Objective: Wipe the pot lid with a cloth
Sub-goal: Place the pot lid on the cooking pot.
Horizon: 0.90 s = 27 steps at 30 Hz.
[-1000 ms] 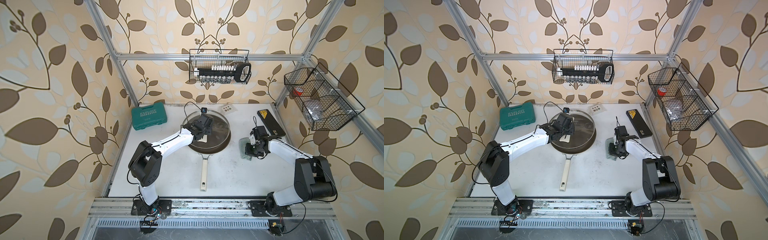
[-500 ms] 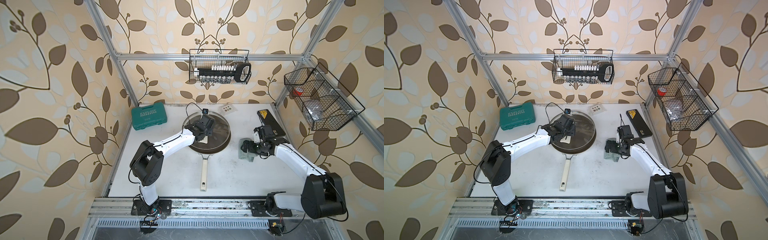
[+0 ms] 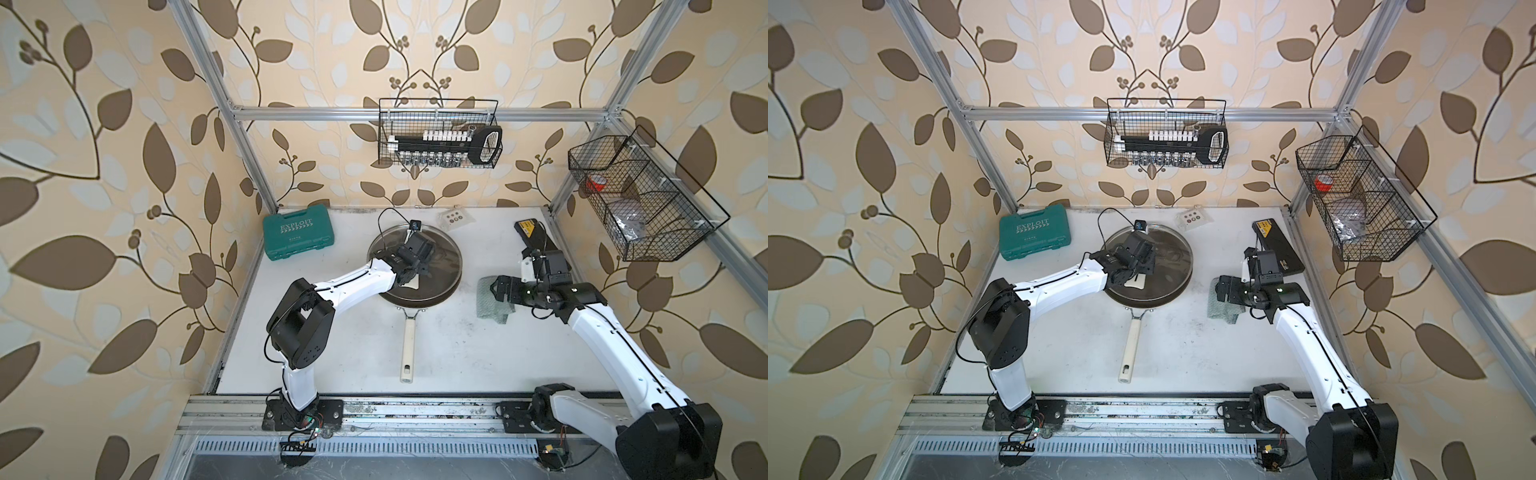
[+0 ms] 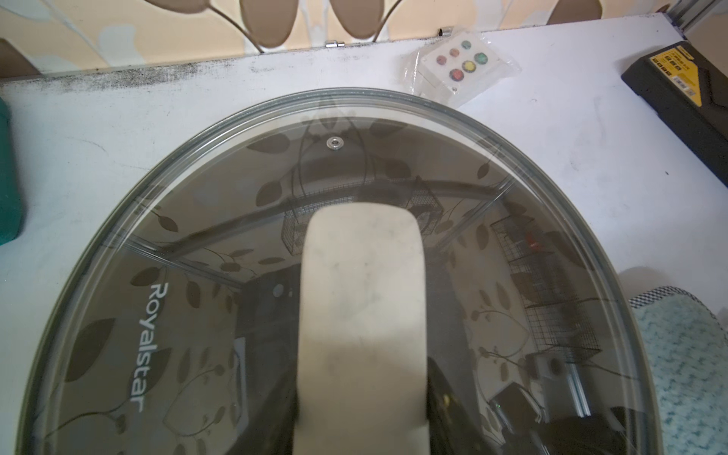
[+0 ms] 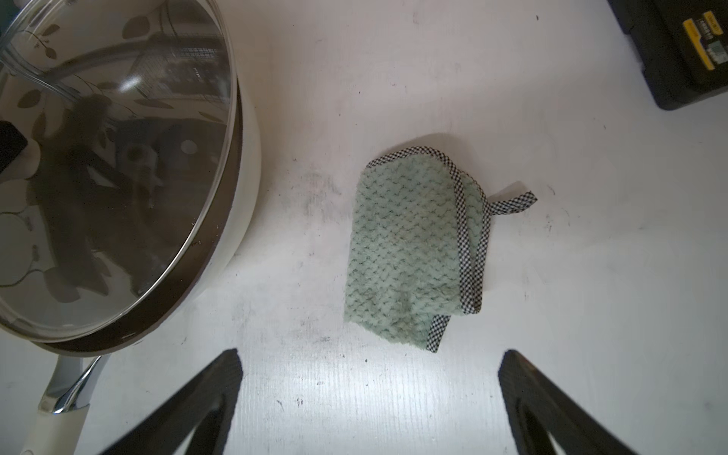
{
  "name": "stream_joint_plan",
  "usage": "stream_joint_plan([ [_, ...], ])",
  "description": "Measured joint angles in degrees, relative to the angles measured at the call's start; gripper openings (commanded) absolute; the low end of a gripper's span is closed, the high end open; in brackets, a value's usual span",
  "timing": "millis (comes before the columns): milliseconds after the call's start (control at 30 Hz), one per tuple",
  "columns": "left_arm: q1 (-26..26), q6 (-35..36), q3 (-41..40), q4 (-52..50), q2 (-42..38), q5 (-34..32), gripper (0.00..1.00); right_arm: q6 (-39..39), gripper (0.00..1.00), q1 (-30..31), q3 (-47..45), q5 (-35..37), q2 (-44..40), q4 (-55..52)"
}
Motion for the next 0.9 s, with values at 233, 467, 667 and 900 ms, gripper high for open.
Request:
stream_joint_plan([
  [233, -0.5, -0.5, -0.5, 0.6, 0.1, -1.2, 0.0, -0.2, 0.99, 0.0, 0.0, 0.0, -0.4, -1.3],
  [467, -0.9, -1.3, -3.1, 4.6, -0.1, -3.5, 0.0, -0.2, 0.99, 0.0, 0.0, 0.0, -0.4, -1.7],
  [667, -1.4, -1.8, -5.1, 6.3, -1.0, -4.8, 0.0, -0.2, 0.99, 0.0, 0.0, 0.0, -0.4, -1.8],
  [900, -2.0, -2.0, -6.8, 6.4, -2.1, -5.6, 0.0, -0.2, 0.99, 0.0, 0.0, 0.0, -0.4, -1.9],
])
